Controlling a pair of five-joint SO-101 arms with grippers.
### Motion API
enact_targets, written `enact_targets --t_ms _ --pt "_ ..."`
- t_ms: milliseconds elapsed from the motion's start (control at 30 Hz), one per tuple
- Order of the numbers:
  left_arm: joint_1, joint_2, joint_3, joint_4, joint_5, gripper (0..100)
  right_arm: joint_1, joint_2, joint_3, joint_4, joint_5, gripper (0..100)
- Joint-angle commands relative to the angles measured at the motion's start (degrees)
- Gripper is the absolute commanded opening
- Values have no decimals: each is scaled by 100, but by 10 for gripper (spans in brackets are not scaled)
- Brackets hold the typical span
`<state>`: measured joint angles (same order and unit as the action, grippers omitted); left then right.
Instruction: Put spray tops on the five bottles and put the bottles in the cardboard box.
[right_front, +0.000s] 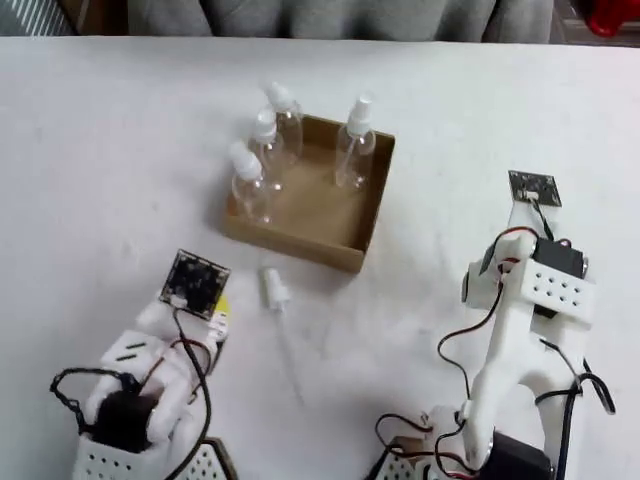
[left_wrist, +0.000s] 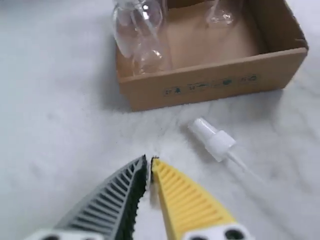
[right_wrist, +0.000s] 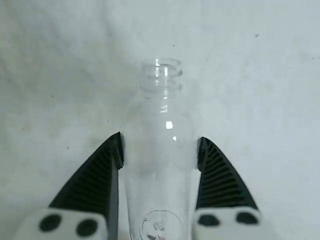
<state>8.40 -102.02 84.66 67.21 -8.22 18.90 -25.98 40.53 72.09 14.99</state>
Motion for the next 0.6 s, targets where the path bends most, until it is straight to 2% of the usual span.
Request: enact_targets --t_ms 0,167,467,567 --pt "321 1279 -1064 -26 9 28 -40 -145 -26 -66 -44 16" --pt "585 2905 -2092 -18 53 30 -22 -136 -18 -66 -35 16" --pt "1209 5121 -3235 -26 1433 32 -48 -127 -18 -66 -18 16" --pt "1314 5824 -3385 -246 2163 52 -48 -127 -18 -66 -18 16"
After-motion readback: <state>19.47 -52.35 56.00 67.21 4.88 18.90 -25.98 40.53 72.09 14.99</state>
